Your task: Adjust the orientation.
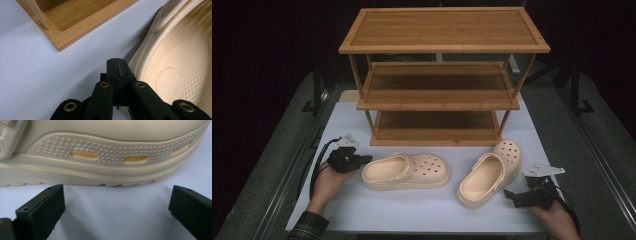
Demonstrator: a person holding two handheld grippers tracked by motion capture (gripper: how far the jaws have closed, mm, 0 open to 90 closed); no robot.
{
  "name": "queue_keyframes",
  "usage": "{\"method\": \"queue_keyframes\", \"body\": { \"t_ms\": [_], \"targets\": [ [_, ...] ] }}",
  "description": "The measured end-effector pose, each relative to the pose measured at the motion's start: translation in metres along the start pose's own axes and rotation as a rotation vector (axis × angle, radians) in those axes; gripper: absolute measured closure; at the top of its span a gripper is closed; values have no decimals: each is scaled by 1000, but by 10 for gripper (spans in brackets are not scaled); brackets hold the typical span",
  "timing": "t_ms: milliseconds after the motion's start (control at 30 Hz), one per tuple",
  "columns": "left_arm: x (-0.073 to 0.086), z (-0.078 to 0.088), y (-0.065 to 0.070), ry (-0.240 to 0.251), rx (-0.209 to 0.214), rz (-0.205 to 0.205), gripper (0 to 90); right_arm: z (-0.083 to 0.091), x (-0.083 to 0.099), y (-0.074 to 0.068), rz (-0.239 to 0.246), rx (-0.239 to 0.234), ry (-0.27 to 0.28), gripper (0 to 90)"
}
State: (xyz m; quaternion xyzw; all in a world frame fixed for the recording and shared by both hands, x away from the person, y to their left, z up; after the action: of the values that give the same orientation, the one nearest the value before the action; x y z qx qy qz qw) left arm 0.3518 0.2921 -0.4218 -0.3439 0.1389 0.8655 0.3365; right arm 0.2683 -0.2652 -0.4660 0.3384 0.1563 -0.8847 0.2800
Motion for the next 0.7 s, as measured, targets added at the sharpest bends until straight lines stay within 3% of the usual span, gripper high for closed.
{"method": "queue_keyframes", "body": {
  "t_ms": [267, 700],
  "targets": [
    [4, 3, 0, 2, 23, 12, 900, 0, 0, 0, 0, 0, 1, 2],
    [19, 18, 15, -6, 43, -4, 900, 0, 0, 0, -1, 0, 0, 2]
  ]
}}
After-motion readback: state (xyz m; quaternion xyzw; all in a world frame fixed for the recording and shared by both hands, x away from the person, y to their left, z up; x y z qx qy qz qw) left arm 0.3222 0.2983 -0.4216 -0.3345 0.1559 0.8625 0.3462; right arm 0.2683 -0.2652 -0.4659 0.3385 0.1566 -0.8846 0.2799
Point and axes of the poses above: each handheld gripper's, and its own axes: z roughly backward along the jaws, x roughly out of its underside, y roughly to its right, the point moved 1 cm from there along -z, roughly forward along the jaws, and after that the axes turned 5 degrees about -x, right-handed, at the moved point
